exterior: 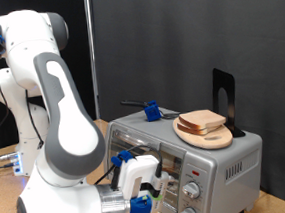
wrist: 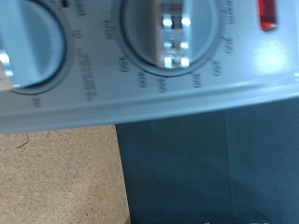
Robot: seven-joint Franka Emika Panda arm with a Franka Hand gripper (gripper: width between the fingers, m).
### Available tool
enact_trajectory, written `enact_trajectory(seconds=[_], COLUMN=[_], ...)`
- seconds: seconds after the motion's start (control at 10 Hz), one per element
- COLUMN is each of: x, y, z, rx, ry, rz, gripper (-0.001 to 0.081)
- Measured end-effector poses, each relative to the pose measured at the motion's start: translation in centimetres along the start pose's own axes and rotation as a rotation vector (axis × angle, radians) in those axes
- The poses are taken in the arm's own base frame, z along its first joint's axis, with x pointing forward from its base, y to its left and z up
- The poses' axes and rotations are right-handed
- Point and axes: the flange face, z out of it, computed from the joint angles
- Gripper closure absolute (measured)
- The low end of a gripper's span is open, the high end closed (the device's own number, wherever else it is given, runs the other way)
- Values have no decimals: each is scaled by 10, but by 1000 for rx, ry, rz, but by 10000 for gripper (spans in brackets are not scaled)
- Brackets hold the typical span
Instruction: Make a piece of toast with the oven
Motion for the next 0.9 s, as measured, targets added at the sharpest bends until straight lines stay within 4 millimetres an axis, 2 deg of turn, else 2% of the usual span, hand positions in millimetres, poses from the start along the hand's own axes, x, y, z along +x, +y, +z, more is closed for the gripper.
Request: enact_trajectory(seconds=[0.3,0.6,0.9], x=[-1,-9,1], y=[3,19,19], z=[2,-9,-17], rx=[-8,-27,21], ry=[-45,-212,-182], rz=[-47,-274,-364], gripper=[124,124,124])
